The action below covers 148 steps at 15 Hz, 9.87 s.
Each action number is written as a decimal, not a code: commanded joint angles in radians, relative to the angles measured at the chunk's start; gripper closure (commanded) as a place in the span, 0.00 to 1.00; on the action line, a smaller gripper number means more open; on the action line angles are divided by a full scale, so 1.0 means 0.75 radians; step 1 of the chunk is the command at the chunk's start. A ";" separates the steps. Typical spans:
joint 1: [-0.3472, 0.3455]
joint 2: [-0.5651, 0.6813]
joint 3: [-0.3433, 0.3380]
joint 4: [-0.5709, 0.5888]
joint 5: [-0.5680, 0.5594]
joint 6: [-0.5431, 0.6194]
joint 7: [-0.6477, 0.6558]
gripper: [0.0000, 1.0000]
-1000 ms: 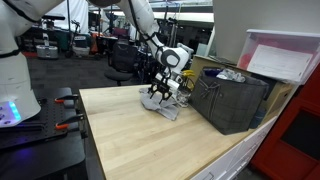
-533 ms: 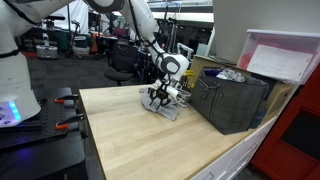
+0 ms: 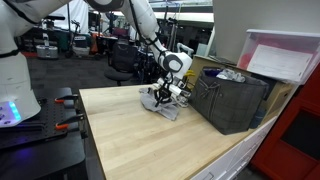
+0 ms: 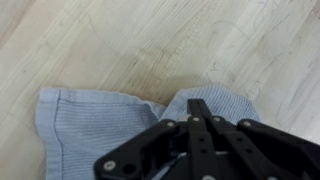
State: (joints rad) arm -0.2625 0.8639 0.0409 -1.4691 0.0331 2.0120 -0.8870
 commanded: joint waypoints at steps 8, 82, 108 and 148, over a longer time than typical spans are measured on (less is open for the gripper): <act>0.024 -0.006 0.016 0.055 0.001 -0.031 0.001 0.51; 0.164 -0.689 0.011 -0.782 0.145 0.338 -0.031 0.00; 0.156 -0.231 -0.072 -0.604 -0.127 0.622 0.692 0.81; 0.094 -0.649 0.061 -1.021 -0.027 0.570 0.353 0.00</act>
State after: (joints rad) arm -0.1568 0.3905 0.0391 -2.1762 -0.0557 2.4146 -0.5031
